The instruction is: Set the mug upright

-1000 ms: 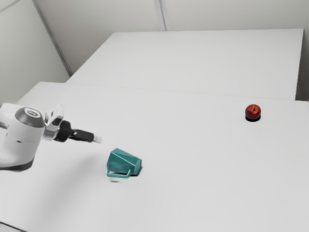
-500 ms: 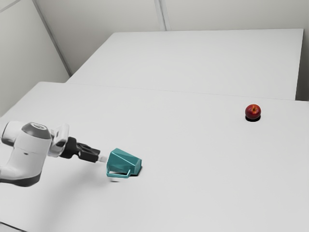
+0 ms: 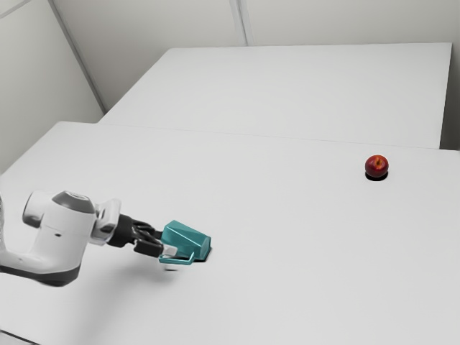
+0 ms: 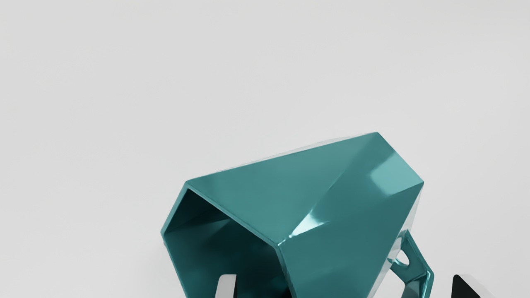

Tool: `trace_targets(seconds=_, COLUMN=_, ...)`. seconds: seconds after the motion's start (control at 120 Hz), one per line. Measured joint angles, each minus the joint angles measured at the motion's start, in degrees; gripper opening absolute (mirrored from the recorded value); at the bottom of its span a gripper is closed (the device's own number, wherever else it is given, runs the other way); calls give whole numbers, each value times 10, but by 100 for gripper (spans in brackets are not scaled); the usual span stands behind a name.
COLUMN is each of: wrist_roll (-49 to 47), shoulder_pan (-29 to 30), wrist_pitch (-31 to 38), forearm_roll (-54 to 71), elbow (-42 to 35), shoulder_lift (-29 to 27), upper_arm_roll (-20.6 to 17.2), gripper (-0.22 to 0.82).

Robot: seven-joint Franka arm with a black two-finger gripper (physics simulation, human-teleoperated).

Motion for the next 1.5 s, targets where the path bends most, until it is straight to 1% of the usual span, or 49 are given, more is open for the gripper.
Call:
trace_targets(seconds=0.092, wrist_roll=19, shoulder_pan=-5, wrist_pitch=1, forearm_roll=-25, elbow=2, shoulder_lift=7, upper_arm_roll=-4, gripper=53)
trace_targets(seconds=0.167, wrist_roll=32, shoulder_pan=-6, wrist_pitch=1, forearm_roll=-35, elbow=2, shoulder_lift=9, upper_arm_roll=-6, gripper=48)
trace_targets(seconds=0.317, wrist_roll=54, shoulder_pan=-6, wrist_pitch=1, forearm_roll=-50, elbow=3, shoulder_lift=8, upper_arm_roll=-12, gripper=34)
trace_targets(seconds=0.442, wrist_roll=68, shoulder_pan=-6, wrist_pitch=2, forearm_roll=-59, elbow=6, shoulder_lift=7, upper_arm_roll=-20, gripper=24)
trace_targets(seconds=0.675, wrist_roll=89, shoulder_pan=-2, wrist_pitch=13, forearm_roll=-64, elbow=13, shoulder_lift=-1, upper_arm_roll=-23, gripper=-2)
trace_targets(seconds=0.783, wrist_roll=96, shoulder_pan=0, wrist_pitch=16, forearm_roll=-64, elbow=15, shoulder_lift=-4, upper_arm_roll=-23, gripper=-10)
trace_targets(seconds=0.975, wrist_roll=106, shoulder_pan=1, wrist_pitch=24, forearm_roll=-64, elbow=16, shoulder_lift=-11, upper_arm_roll=-23, gripper=-15)
trace_targets(seconds=1.175, wrist_roll=115, shoulder_pan=3, wrist_pitch=37, forearm_roll=-65, elbow=16, shoulder_lift=-23, upper_arm_roll=-28, gripper=-17)
trace_targets(seconds=1.3, wrist_roll=117, shoulder_pan=9, wrist_pitch=53, forearm_roll=-51, elbow=26, shoulder_lift=-40, upper_arm_roll=-41, gripper=-18)
trace_targets(seconds=1.375, wrist_roll=105, shoulder_pan=16, wrist_pitch=60, forearm_roll=15, elbow=44, shoulder_lift=-52, upper_arm_roll=-48, gripper=-18)
trace_targets(seconds=1.5, wrist_roll=31, shoulder_pan=27, wrist_pitch=65, forearm_roll=218, elbow=53, shoulder_lift=-89, upper_arm_roll=-53, gripper=-18)
